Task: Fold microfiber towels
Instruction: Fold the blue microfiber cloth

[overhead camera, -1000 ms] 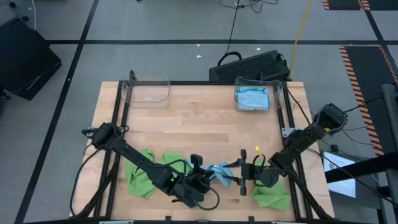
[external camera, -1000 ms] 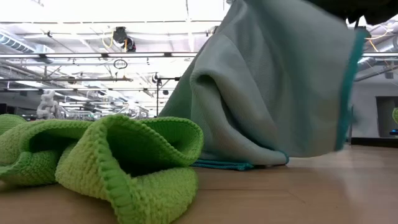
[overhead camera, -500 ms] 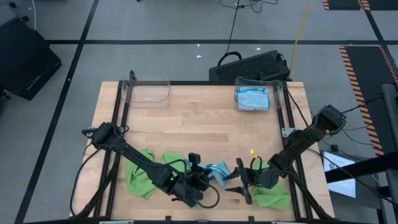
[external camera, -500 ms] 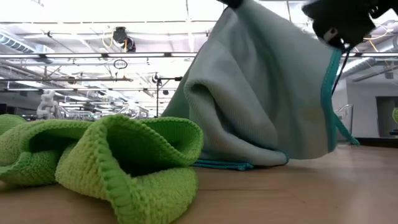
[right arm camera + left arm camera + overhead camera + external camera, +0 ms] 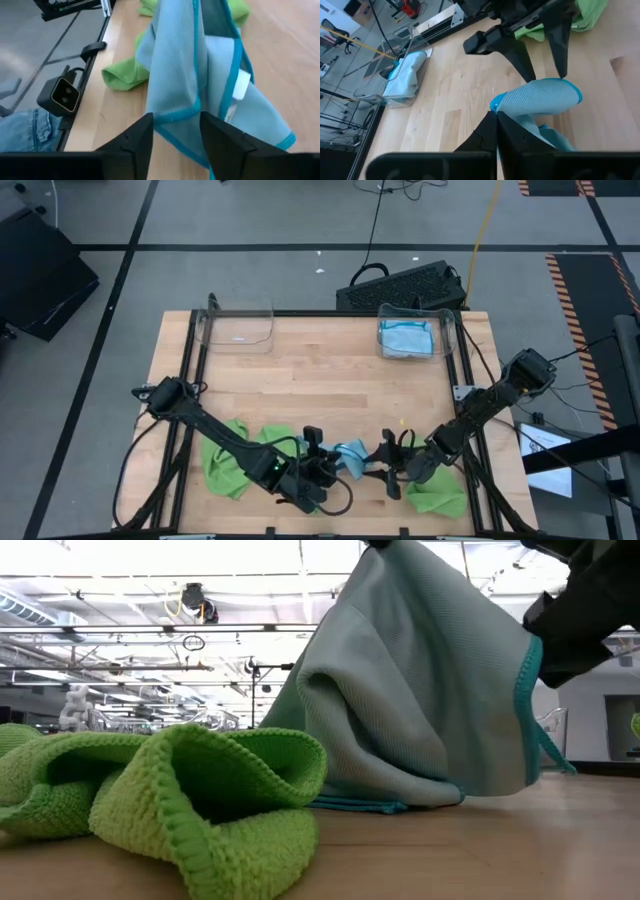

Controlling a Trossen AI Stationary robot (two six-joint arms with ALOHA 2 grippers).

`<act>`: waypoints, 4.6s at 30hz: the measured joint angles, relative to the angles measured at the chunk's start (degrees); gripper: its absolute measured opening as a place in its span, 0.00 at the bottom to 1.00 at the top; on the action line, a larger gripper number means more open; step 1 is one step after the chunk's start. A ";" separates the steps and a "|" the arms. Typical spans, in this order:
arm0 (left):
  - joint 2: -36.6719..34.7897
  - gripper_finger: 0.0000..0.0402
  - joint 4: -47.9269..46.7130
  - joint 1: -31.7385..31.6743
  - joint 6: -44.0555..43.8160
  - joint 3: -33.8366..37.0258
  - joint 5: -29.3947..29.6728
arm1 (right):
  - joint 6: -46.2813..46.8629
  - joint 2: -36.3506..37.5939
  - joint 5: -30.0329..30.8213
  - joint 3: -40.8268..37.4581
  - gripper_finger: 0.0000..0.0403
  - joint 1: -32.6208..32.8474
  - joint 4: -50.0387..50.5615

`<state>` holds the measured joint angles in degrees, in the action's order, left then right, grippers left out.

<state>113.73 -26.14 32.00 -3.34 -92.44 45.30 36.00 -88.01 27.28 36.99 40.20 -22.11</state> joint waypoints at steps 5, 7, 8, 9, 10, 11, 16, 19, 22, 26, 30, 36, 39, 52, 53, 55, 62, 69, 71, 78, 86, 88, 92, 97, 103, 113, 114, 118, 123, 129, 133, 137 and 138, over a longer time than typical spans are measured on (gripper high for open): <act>0.00 0.03 0.97 -0.06 -0.19 0.00 -0.22 | -4.77 0.00 2.62 0.00 0.27 -1.10 -4.85; 0.00 0.03 1.06 -0.06 -0.52 0.00 -0.25 | -7.18 0.00 2.58 0.00 0.21 -1.59 -7.20; 0.00 0.03 1.06 -0.05 -0.87 0.00 -0.28 | -8.30 0.00 2.63 0.00 0.18 -1.72 -8.30; 0.00 0.03 1.06 -0.03 -1.14 0.00 -0.28 | -9.36 0.00 2.59 0.00 0.14 -1.86 -9.16; 0.00 0.03 1.12 0.01 -1.34 0.00 -0.28 | -10.16 0.00 2.52 0.00 0.10 -1.96 -9.69; 0.00 0.03 1.21 0.14 -1.54 0.00 -0.28 | -10.87 0.00 2.50 0.00 0.06 -1.96 -9.98; 0.00 0.04 2.20 0.38 -1.79 0.00 -0.46 | -12.68 0.00 2.52 0.00 0.02 -2.01 -10.26; 0.00 0.04 2.06 0.38 -1.81 0.00 -0.46 | -13.52 0.00 2.49 0.00 0.01 -2.01 -11.41; 0.05 0.04 1.96 0.31 -1.81 0.00 -0.46 | -16.10 0.00 1.19 0.00 0.01 -1.85 -13.91; 0.44 0.04 1.56 -0.24 -1.76 0.00 -0.64 | -18.64 0.00 -2.91 0.00 0.01 -1.43 -17.90; 0.44 0.04 1.52 -0.70 -2.00 0.00 -2.27 | -20.00 0.00 -2.91 0.00 0.00 -0.47 -18.40; 0.44 0.04 1.59 -0.65 -2.46 0.00 -12.33 | -20.76 0.00 4.88 0.00 0.01 0.10 -16.05; 0.98 0.05 2.25 -0.71 -3.25 0.00 -16.29 | -21.49 0.00 8.56 -0.01 0.01 0.09 -14.45; 3.34 0.44 4.16 -1.08 -4.57 0.04 -20.61 | -30.65 0.93 13.20 -0.03 0.01 2.47 -14.03; 3.34 0.46 4.41 -1.12 -4.89 0.04 -20.03 | -31.31 1.28 13.19 -0.04 0.01 2.73 -14.01; 3.34 0.49 4.51 -1.15 -5.73 0.04 -19.72 | -32.30 1.68 13.20 -0.04 0.01 3.30 -14.03; 3.19 0.52 5.75 -1.08 -7.51 0.04 -19.57 | -37.79 2.21 13.19 -0.02 0.01 6.06 -13.62; 2.45 0.52 12.02 -0.77 -7.28 0.04 -19.51 | -45.14 2.21 17.41 -0.04 0.00 8.82 -13.63; 2.48 0.52 16.55 -1.33 -6.64 0.04 -19.59 | -44.76 2.21 20.84 -0.02 0.00 8.94 -13.64; 3.45 0.45 16.97 -4.55 -7.10 -0.02 -22.45 | -43.33 2.21 22.24 -0.02 0.00 9.21 -13.62; 3.43 0.03 18.85 -3.92 -1.97 -0.02 -22.06 | -41.26 2.21 22.06 -0.02 0.01 9.40 -13.04; 3.43 0.03 19.14 -3.50 -0.57 -0.02 -21.00 | -38.39 2.21 22.02 -0.02 0.03 9.43 -12.35; 3.43 0.02 16.25 -2.12 4.37 -0.02 -16.86 | -31.68 2.21 22.16 -0.02 0.13 9.80 -10.28; 3.90 0.02 9.60 -1.69 6.80 -0.02 -13.01 | -19.55 2.22 15.27 0.00 0.32 9.57 -5.42; 4.09 0.01 5.48 -0.27 8.37 0.04 -12.56 | -5.14 2.27 8.53 0.00 0.45 8.10 0.27; 4.09 0.01 4.99 2.30 15.40 0.04 -8.91 | 1.30 0.03 5.44 0.00 0.54 2.49 3.69; 4.09 0.01 4.98 2.45 15.91 0.04 -8.74 | 0.76 -0.02 5.49 0.00 0.56 2.31 3.18; 4.09 0.03 4.15 3.03 17.29 0.04 -8.57 | -0.28 -0.02 5.35 0.00 0.61 2.14 1.95; 4.09 0.01 3.67 3.51 16.91 0.04 -8.59 | -4.54 0.00 0.34 0.00 0.65 2.26 -3.69; 4.09 0.03 3.84 3.72 17.63 0.04 -8.59 | -6.74 0.00 -0.51 0.00 0.62 2.23 -5.85; 4.09 0.02 5.55 3.64 18.34 0.04 -8.60 | -6.73 -0.71 -0.50 0.00 0.59 1.78 -5.88; 4.09 0.02 10.02 3.62 21.07 0.04 -8.63 | -7.09 -4.31 -1.60 0.00 0.55 -0.47 -10.40; 4.09 0.03 10.92 3.62 21.69 0.04 -8.68 | -7.74 -5.48 -3.08 0.00 0.54 -1.32 -12.03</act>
<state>117.82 -15.23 35.62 18.35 -92.40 36.61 28.25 -93.48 24.19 36.99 38.88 -34.14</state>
